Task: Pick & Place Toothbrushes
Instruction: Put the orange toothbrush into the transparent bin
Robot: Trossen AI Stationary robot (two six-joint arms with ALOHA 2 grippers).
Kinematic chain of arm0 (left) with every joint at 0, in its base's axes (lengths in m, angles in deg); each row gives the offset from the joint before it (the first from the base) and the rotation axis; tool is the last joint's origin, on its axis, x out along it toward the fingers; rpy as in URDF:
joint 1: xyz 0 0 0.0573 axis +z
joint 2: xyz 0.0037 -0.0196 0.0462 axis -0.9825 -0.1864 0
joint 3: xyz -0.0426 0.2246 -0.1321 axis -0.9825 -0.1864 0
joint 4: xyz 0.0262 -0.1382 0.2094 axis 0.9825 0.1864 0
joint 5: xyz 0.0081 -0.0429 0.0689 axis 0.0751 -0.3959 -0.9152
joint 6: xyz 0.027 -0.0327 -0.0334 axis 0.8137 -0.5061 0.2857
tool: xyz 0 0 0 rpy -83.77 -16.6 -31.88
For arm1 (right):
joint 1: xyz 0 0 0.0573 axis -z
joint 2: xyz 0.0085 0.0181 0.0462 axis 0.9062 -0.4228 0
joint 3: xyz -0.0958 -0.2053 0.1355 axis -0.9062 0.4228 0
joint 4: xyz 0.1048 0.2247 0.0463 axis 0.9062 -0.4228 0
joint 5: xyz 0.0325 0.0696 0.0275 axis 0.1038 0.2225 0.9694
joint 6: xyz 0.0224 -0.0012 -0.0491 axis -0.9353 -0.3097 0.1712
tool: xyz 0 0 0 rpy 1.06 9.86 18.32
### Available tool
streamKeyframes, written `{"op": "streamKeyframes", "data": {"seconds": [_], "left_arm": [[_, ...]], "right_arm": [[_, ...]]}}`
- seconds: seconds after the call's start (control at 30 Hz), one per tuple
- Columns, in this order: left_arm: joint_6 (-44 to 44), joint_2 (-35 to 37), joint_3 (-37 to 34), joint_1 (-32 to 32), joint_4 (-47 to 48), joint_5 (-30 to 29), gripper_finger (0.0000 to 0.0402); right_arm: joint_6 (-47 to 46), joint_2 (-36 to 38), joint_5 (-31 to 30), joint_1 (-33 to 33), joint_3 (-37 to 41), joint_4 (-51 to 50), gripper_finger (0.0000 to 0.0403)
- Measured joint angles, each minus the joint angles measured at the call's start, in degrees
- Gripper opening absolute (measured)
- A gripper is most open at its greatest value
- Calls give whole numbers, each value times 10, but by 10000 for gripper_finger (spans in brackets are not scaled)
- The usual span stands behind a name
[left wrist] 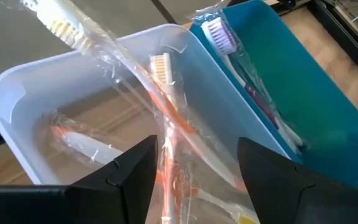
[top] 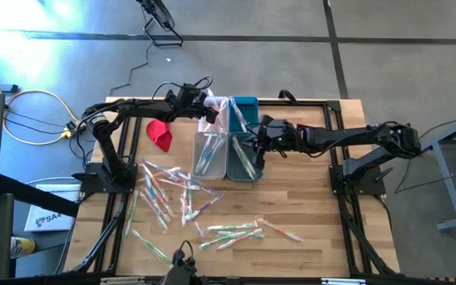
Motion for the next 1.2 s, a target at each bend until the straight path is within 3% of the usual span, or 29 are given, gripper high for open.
{"op": "streamKeyframes", "data": {"seconds": [0.6, 0.83, 1.03, 1.2], "left_arm": [[16, 21, 1, 1, 2, 11, 216], [51, 99, 1, 0, 91, -13, 201], [77, 165, 1, 0, 171, 21, 173], [77, 180, 1, 0, 192, 24, 168]], "right_arm": [[-2, 0, 0, 0, 0, -47, 9], [-2, 0, 0, 0, 0, -47, 9], [-1, 0, 0, 0, 0, -47, 9], [-1, 0, 0, 0, 0, -46, 9]]}}
